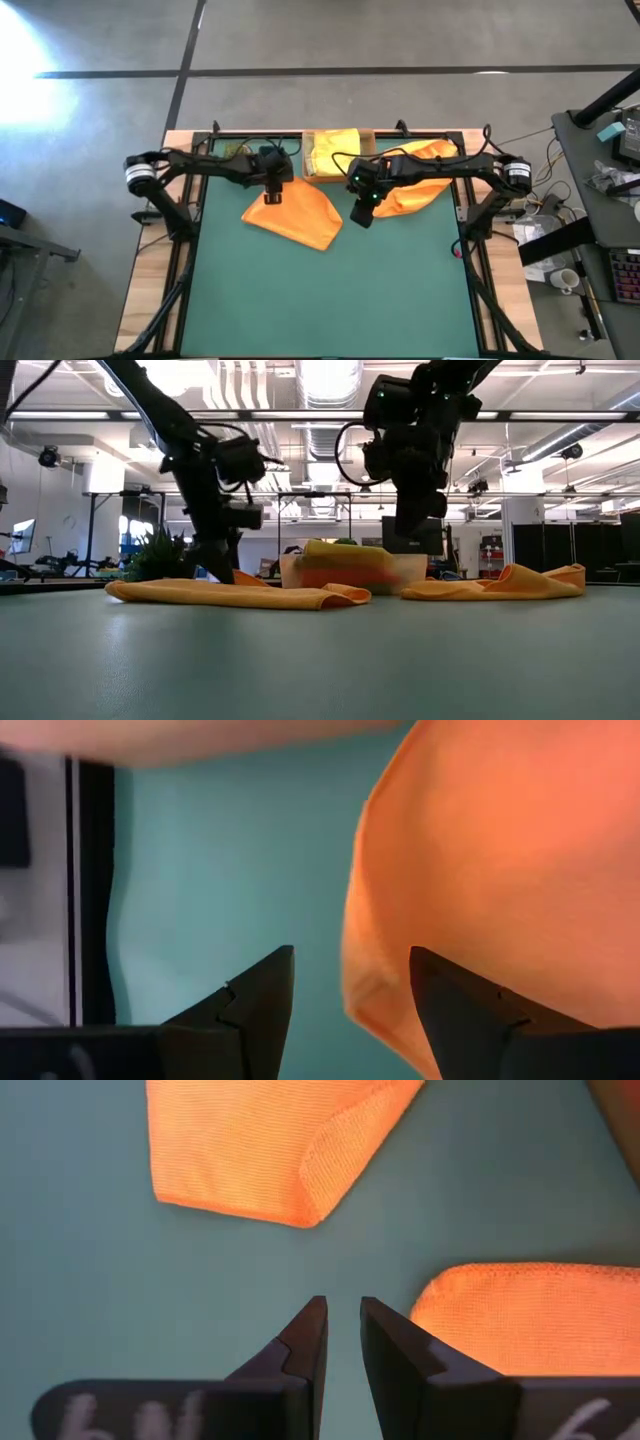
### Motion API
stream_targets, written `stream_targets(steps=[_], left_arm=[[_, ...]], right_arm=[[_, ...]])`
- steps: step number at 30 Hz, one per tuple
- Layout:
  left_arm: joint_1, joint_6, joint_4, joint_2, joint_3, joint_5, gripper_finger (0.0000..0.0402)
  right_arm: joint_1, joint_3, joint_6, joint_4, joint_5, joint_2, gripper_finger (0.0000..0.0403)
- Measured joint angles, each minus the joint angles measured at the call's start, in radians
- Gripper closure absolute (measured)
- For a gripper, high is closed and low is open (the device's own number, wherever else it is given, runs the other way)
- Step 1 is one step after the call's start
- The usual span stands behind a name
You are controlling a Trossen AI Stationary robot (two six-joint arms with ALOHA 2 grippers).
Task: Fold microfiber towels
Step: Fold the left orange microfiber towel
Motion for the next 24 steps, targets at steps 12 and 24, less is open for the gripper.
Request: stream_targets(steps=[12, 24], left_arm=[[0.005, 0.0, 0.028, 0.017, 0.012, 0.044, 0.0308], [-0.005, -0.105, -0.03, -0.034, 0.013, 0.085, 0.0399]], right_arm=[[0.005, -0.002, 0.047, 0.047, -0.002, 0.02, 0.0346], [0.077, -0.007, -0.054, 0.198, 0.009, 0.065, 0.0303]])
